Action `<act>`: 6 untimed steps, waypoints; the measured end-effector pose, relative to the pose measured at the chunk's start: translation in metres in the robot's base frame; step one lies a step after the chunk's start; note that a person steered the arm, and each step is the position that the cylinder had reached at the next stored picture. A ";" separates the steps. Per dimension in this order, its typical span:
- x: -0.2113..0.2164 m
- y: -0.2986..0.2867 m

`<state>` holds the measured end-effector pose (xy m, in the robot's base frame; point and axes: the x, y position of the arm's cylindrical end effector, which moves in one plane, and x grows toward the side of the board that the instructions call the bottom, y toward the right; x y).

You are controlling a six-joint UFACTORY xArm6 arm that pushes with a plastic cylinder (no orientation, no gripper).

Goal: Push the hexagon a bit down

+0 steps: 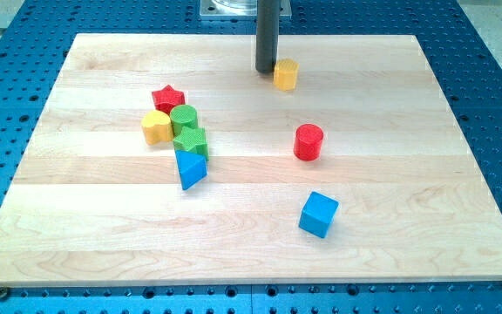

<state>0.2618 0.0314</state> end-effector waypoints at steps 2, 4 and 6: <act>-0.013 0.054; 0.018 0.054; 0.018 0.036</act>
